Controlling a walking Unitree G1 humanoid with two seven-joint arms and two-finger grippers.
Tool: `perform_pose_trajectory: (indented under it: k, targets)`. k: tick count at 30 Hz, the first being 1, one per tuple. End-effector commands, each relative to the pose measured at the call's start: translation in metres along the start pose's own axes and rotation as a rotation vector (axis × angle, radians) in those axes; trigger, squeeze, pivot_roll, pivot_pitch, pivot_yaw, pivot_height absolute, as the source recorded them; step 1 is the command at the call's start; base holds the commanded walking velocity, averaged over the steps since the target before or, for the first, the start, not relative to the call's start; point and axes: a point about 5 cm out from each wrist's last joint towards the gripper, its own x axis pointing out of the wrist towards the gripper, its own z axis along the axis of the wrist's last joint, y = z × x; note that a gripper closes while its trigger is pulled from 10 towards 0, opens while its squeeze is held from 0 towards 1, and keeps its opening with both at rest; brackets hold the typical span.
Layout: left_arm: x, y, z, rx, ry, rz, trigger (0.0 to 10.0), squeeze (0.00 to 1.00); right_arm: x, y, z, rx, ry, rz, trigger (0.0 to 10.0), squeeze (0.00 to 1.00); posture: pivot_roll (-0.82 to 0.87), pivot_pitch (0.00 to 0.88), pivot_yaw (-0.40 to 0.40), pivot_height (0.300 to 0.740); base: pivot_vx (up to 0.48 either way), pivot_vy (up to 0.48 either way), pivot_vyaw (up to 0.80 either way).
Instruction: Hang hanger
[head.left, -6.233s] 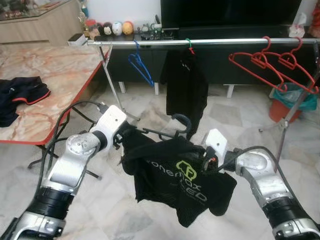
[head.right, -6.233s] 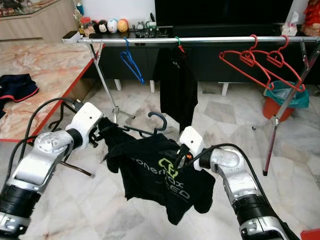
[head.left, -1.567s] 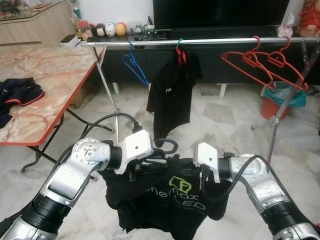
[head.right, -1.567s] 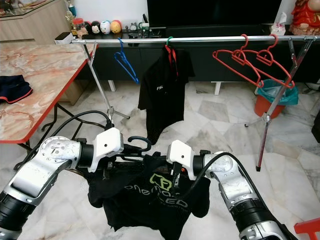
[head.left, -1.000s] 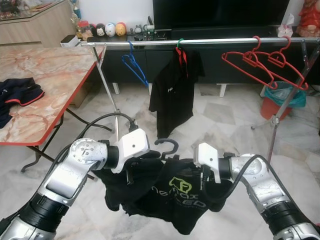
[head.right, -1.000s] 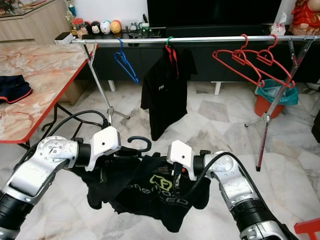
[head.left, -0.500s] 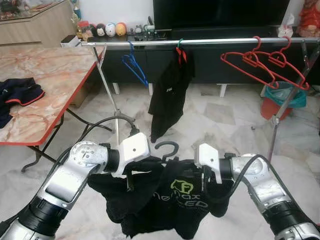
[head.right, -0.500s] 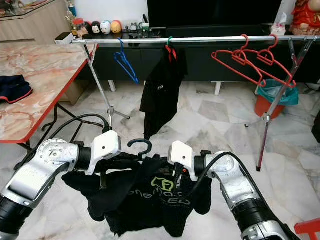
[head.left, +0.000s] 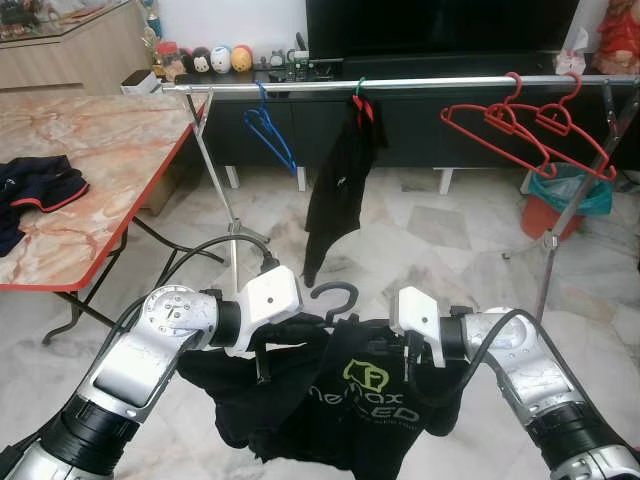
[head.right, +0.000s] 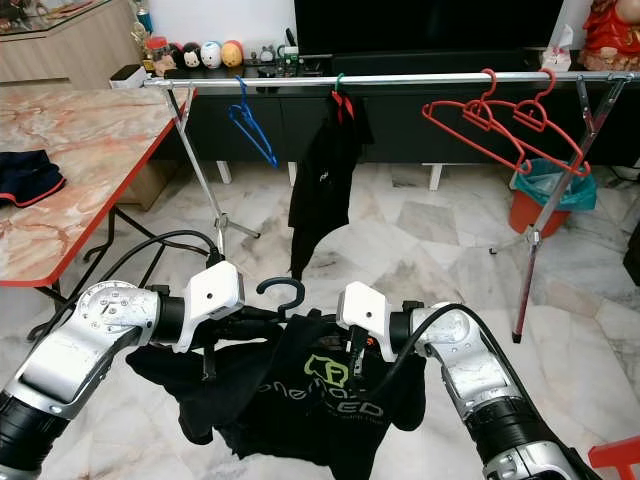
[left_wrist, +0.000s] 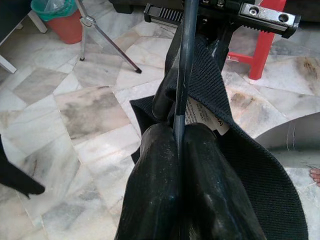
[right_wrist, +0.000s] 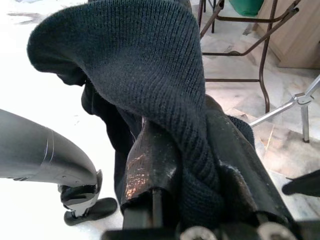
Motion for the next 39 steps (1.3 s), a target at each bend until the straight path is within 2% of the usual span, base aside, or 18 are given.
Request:
perform_pose_trajectory:
  k: [1,2,12,15,24,30,35,37,38,39]
  targets:
    - [0.005,-0.006,0.004,-0.003,-0.032,-0.028,0.0,0.00,0.006,-0.005,0.016,-0.022,-0.073,-0.011,10.0,0.96,0.02,0.000,0.082,0.719,0.000,0.000,0.00]
    - [0.005,-0.006,0.004,-0.004,-0.032,-0.024,0.0,0.00,0.005,-0.005,0.016,-0.009,-0.074,0.001,10.0,1.00,0.02,0.000,0.081,0.719,0.000,0.000,0.00]
    - [0.005,-0.003,0.004,-0.003,-0.035,-0.010,0.0,0.00,0.002,-0.003,0.014,-0.001,-0.045,0.032,10.0,1.00,0.01,0.000,0.080,0.719,0.000,0.000,0.00]
    - [0.006,-0.003,0.003,-0.005,-0.040,0.007,0.0,0.00,-0.003,0.001,0.007,-0.009,0.003,0.036,10.0,1.00,0.00,0.000,0.079,0.719,0.000,0.000,0.00]
    - [0.008,-0.004,0.000,-0.009,-0.037,0.011,0.0,0.00,-0.012,0.006,0.002,0.011,0.011,0.010,10.0,1.00,0.00,0.000,0.075,0.719,0.000,0.000,0.00]
    - [0.007,-0.004,-0.003,-0.018,-0.035,0.028,0.0,0.00,-0.014,0.020,-0.003,0.060,0.008,0.060,10.0,1.00,-0.01,0.000,0.074,0.719,0.000,0.000,0.00]
    - [0.005,-0.001,-0.003,-0.018,-0.031,0.039,0.0,0.00,-0.019,0.019,-0.004,0.056,0.040,0.057,10.0,1.00,-0.01,0.000,0.072,0.719,0.000,0.000,0.00]
    - [0.005,-0.001,-0.004,-0.019,-0.029,0.040,0.0,0.00,-0.021,0.017,-0.003,0.019,0.049,0.018,10.0,1.00,-0.01,0.000,0.074,0.719,0.000,0.000,0.00]
    - [0.006,-0.001,-0.004,-0.020,-0.028,0.039,0.0,0.00,-0.021,0.017,-0.003,0.023,0.051,0.020,10.0,0.45,-0.01,0.000,0.074,0.719,0.000,0.000,0.00]
    - [0.006,-0.002,-0.005,-0.020,-0.027,0.039,0.0,0.00,-0.021,0.018,-0.004,0.029,0.051,0.026,10.0,0.00,-0.01,0.000,0.074,0.719,0.000,0.000,0.00]
